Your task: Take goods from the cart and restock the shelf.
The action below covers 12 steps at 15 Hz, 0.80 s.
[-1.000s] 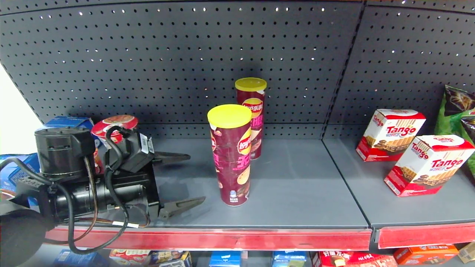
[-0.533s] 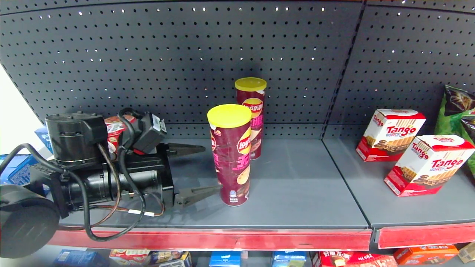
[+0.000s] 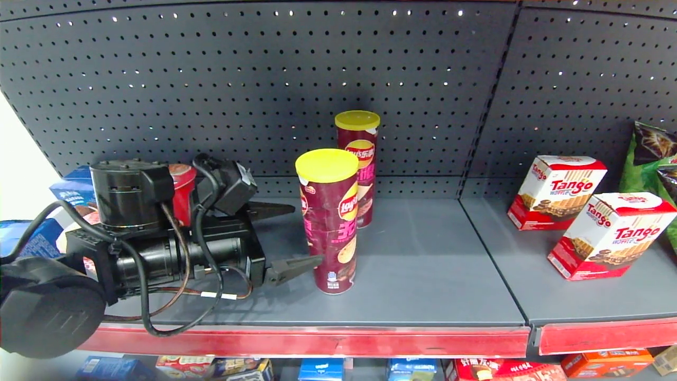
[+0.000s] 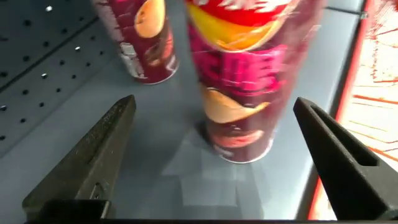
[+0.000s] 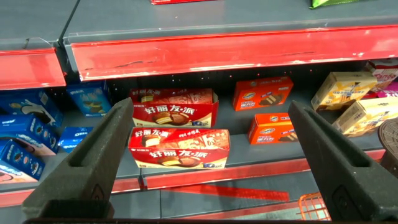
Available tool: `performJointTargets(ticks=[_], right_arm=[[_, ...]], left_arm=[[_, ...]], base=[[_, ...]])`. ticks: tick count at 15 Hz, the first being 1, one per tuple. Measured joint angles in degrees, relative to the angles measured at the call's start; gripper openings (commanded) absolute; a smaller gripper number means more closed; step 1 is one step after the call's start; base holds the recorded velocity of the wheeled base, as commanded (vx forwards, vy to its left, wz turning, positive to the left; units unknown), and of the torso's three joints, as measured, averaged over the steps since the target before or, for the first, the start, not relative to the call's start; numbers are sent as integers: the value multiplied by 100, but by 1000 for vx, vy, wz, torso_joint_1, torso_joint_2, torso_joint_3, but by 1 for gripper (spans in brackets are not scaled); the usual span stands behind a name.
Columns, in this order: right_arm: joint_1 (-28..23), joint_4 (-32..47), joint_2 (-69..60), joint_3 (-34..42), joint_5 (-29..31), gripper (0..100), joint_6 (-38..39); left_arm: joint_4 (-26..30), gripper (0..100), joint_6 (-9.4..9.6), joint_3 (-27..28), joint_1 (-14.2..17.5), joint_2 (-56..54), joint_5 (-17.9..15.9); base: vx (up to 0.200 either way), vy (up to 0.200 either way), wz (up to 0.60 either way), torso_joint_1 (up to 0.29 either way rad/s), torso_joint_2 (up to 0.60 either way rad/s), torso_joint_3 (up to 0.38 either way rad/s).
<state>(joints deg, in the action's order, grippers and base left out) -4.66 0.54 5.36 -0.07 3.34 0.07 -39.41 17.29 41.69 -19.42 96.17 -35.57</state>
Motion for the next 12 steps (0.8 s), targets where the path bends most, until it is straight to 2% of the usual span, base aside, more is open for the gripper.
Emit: performJointTargets(ticks=[4, 7, 9, 12], right_arm=[[0, 0, 0, 0, 0, 100, -2], [0, 0, 0, 0, 0, 100, -2], [0, 0, 0, 0, 0, 100, -2], [0, 0, 0, 0, -1, 100, 0]], left_arm=[[93, 100, 39, 127, 0, 71, 385], [285, 100, 261, 369, 66, 107, 624], [294, 100, 277, 463, 151, 126, 651], [293, 100, 285, 527, 388, 157, 922]], base=[[0, 0, 0, 0, 0, 0], [0, 0, 0, 0, 0, 0], [0, 0, 0, 0, 0, 0], [0, 0, 0, 0, 0, 0]])
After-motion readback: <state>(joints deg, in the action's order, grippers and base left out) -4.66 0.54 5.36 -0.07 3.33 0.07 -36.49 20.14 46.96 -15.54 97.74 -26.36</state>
